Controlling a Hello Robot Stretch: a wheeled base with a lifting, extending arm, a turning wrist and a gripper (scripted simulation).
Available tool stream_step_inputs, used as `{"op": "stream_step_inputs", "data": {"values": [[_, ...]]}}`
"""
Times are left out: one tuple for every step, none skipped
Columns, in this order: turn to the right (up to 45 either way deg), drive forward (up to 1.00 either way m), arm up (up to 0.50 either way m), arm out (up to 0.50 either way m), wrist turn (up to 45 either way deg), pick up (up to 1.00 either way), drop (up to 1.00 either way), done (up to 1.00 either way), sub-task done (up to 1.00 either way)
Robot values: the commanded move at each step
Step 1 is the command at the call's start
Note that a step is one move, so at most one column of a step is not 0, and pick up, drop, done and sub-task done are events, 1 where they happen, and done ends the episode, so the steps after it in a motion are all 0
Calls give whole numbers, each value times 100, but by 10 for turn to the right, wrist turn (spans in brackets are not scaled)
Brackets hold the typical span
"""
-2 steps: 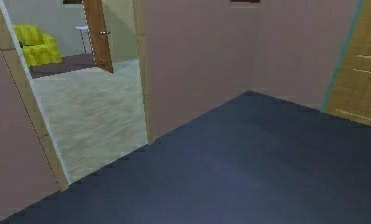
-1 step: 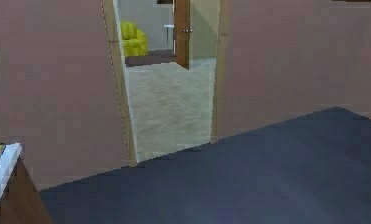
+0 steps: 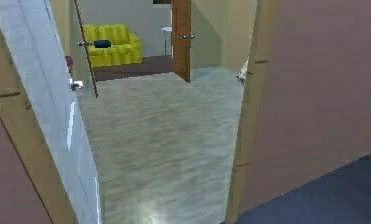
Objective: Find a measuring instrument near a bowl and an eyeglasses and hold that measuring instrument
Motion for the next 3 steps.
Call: {"op": "stream_step_inputs", "data": {"values": [[0, 100, 0, 0, 0, 0, 0, 0, 0], [-60, 0, 0, 0, 0, 0, 0, 0, 0], [0, 25, 0, 0, 0, 0, 0, 0, 0]]}}
